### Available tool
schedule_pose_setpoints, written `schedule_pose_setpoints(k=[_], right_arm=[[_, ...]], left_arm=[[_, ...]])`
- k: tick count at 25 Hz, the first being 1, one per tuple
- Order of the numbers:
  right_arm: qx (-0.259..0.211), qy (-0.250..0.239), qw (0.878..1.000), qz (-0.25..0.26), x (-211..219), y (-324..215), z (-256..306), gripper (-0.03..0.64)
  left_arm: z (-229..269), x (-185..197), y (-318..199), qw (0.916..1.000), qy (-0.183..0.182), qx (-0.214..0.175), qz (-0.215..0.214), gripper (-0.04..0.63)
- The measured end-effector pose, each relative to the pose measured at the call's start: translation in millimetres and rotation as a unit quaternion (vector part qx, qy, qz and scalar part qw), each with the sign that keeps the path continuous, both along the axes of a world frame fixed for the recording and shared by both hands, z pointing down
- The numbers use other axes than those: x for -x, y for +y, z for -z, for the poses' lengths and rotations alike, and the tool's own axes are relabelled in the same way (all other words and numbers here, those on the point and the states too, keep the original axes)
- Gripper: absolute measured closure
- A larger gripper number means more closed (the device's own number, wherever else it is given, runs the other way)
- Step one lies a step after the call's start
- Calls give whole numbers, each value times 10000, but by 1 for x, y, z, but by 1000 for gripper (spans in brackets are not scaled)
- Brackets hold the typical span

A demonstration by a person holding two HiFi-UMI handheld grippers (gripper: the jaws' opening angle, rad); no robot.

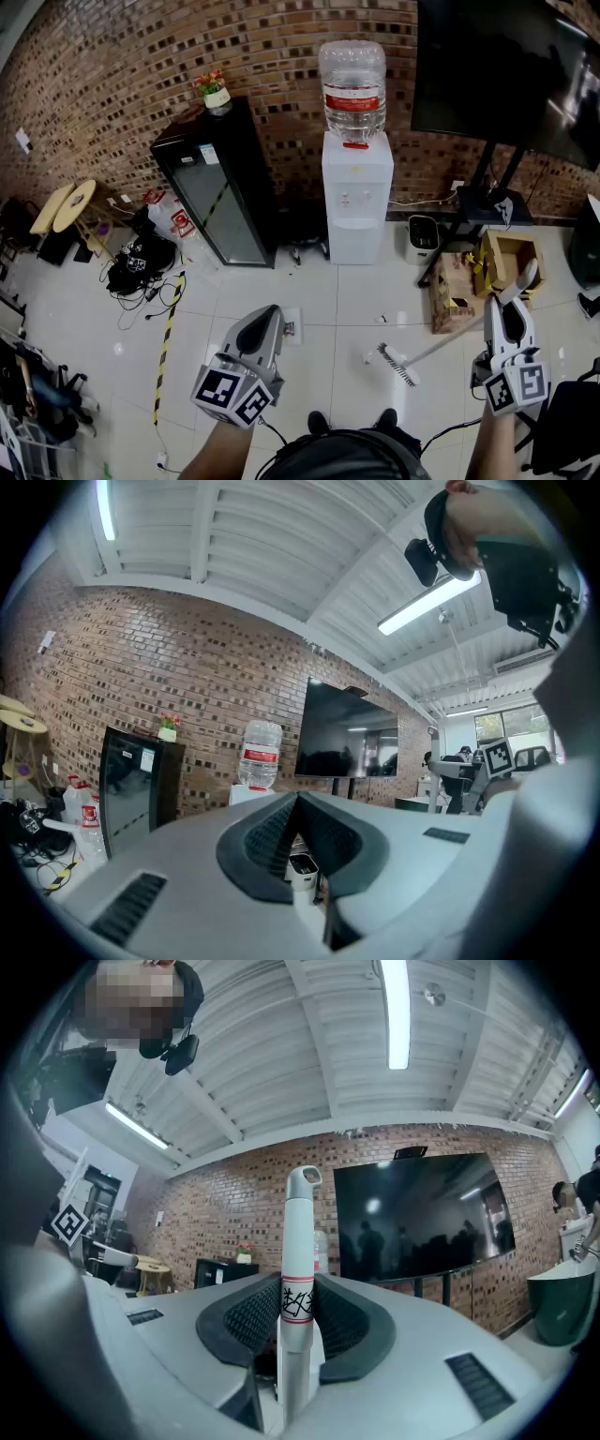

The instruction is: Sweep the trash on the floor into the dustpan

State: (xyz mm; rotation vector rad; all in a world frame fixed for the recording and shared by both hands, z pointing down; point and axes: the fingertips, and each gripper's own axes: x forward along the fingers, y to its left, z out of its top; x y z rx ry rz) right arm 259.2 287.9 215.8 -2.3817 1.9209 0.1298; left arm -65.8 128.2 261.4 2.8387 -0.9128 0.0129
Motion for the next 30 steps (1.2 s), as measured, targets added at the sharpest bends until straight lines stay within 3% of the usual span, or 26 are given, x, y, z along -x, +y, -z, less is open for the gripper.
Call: schedule_pose_setpoints(k=[8,13,19,24,30], right_arm=[[239,38,9986,-480,11,-16,-50,495],[228,21,9964,-810,22,-26,-65,495],[216,-140,9920,-1232,2,-29,-83,495],[217,-167,9873,-1562,-18,-38,-105,495],[531,-312,9820,-1788,-56,-52,-158,495]], left_arm=[[-26,47,-27,9999,30,30,-120,595],[-40,67,-49,9994,6,240,-249,595],[-57,20,-71,9970,-128,165,-747,595],[-69,-16,-97,9933,38,204,-1141,594],[-100,-73,-135,9910,-500,394,-1174,594]])
